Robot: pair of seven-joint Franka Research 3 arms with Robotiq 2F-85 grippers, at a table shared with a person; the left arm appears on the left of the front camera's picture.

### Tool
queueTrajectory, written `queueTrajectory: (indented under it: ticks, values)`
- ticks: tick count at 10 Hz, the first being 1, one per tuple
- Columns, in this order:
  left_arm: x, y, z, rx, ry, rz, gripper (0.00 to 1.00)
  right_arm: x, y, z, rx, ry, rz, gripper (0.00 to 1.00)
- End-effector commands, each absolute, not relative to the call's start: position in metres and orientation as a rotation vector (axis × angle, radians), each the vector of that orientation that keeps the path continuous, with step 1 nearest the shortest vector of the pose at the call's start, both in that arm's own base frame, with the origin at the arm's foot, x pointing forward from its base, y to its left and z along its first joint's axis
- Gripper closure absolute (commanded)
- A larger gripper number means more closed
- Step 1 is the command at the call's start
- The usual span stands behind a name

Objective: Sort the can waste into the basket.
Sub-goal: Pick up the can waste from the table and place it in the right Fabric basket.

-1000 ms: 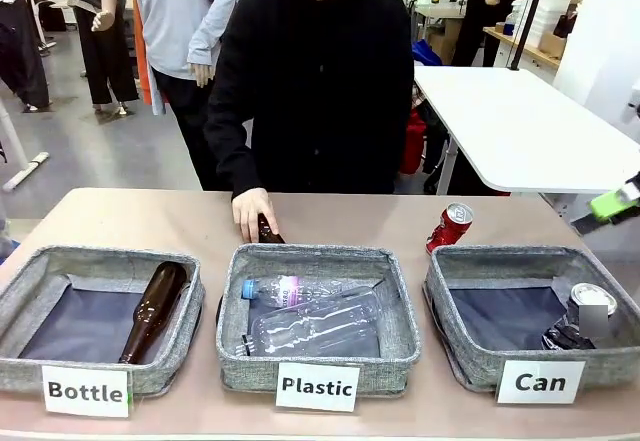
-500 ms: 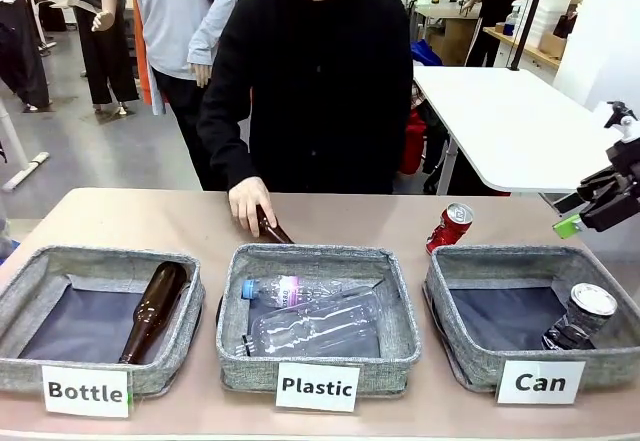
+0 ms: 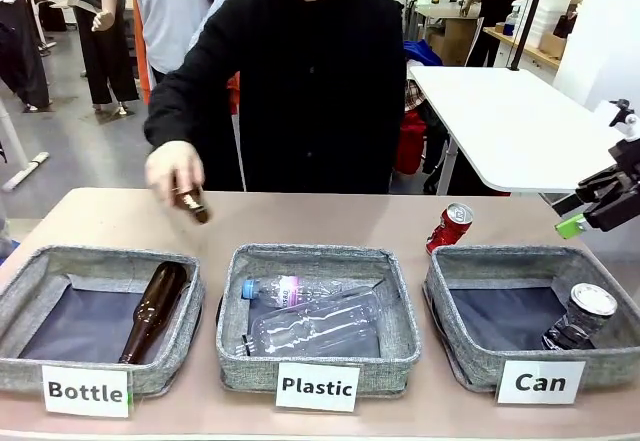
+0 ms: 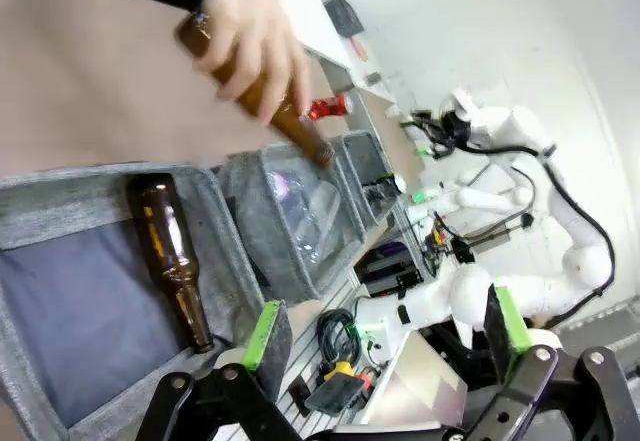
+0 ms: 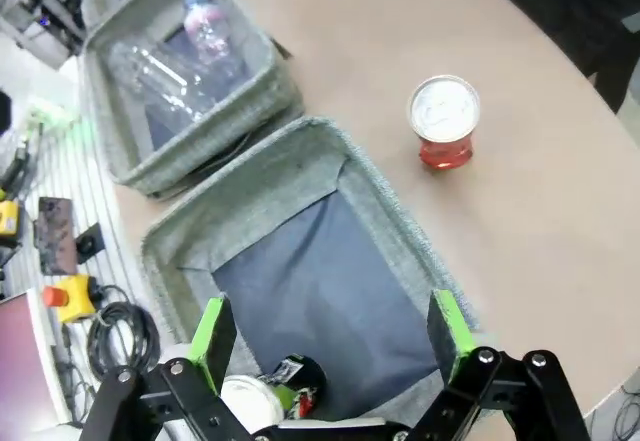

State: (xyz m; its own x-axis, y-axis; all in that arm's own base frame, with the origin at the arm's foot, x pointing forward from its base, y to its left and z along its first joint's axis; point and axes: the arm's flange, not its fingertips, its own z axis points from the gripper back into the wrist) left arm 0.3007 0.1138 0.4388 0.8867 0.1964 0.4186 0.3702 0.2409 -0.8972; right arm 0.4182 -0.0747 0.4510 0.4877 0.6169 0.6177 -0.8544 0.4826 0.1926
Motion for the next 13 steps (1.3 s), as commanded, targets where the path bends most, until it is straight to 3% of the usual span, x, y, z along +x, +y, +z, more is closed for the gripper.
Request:
queueTrajectory:
  ticks: [1,4,7,10,13]
  values:
    - [0.269,0.135,0.486,-1.416,-0.432,-0.290,0.00,0.473,-0.085,0.443,0.533,-0.604,1.098,0.00]
    - [0.221,0.191,0.500,-1.455,-0.289,-0.276,0.00,0.526,-0.109,0.421,0.613,-0.719,1.222,0.00]
    - [0.181,0.226,0.484,-1.497,-0.302,-0.208,0.00,0.561,-0.115,0.390,0.740,-0.743,1.406,0.00]
    - [0.169,0.252,0.473,-1.502,-0.338,-0.125,0.00,0.574,-0.105,0.357,0.841,-0.749,1.503,0.00]
    - [0.189,0.239,0.471,-1.546,-0.296,-0.174,0.00,0.586,-0.083,0.330,0.896,-0.752,1.549,0.00]
